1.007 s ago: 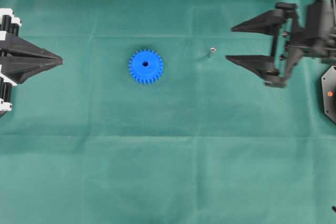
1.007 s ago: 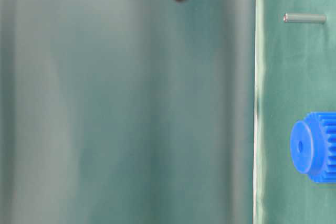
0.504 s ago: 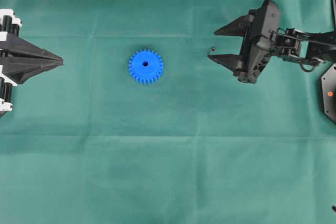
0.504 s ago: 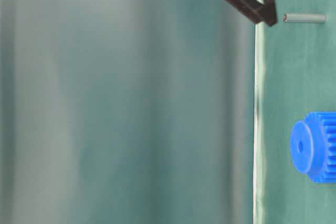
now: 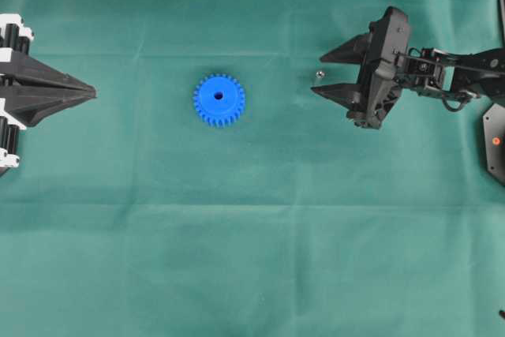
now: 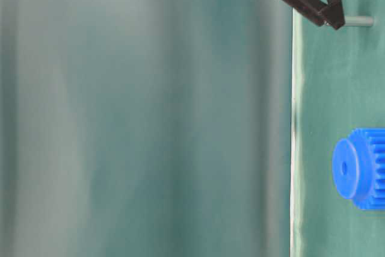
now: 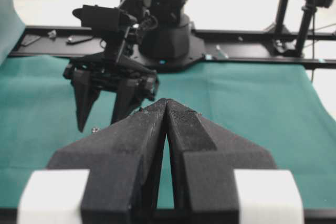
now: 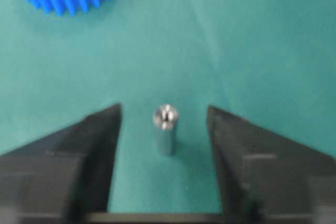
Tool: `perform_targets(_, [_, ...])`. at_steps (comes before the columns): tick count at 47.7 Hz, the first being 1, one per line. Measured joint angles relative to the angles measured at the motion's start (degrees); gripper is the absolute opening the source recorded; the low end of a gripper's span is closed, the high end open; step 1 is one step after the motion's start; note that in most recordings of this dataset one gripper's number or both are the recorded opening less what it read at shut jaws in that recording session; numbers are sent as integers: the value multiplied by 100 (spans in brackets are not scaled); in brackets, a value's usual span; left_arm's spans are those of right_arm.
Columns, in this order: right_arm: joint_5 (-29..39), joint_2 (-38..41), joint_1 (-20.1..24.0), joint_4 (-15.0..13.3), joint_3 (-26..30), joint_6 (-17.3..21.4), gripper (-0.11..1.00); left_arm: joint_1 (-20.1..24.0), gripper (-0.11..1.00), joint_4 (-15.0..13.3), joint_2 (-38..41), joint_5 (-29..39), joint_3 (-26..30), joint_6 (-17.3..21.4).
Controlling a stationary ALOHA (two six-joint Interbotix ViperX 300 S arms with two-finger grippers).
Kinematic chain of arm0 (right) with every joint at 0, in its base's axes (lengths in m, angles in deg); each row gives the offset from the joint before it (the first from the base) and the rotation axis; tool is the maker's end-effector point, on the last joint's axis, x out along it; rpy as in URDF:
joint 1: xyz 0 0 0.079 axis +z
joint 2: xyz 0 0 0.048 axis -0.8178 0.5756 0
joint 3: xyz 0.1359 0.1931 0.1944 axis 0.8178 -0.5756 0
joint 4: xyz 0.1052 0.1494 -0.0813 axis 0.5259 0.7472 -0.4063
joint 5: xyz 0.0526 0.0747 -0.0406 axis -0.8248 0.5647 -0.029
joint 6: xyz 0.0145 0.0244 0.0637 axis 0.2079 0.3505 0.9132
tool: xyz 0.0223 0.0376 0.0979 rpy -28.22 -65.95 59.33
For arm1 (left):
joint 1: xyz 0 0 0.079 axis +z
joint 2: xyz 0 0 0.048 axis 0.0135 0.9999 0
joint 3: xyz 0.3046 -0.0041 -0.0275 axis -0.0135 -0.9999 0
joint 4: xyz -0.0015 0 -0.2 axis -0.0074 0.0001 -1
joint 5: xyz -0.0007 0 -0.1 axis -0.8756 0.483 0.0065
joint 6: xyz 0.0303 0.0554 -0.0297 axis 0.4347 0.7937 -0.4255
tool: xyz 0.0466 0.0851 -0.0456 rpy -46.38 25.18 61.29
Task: Insert the shaft placed at a random location into the center hole of the medium gear at another random location.
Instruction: 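Lower the open right gripper around the silver shaft and close it, then lift the held shaft upward with the right gripper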
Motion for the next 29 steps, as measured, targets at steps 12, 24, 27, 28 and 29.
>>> perform_targets(12, [0, 18, 9, -35, 9, 9, 14, 0, 0, -9, -9, 53, 9, 0])
perform_targets(24, [9, 26, 44, -44, 9, 9, 14, 0, 0, -9, 0, 123, 0, -9])
perform_targets(27, [35, -26, 44, -35, 18, 9, 14, 0, 0, 0, 0, 141, 0, -9])
perform_targets(28, [79, -62, 44, -35, 26, 9, 14, 0, 0, 0, 0, 141, 9, -9])
perform_targets(29, [132, -105, 44, -44, 35, 0, 14, 0, 0, 0, -9, 149, 9, -9])
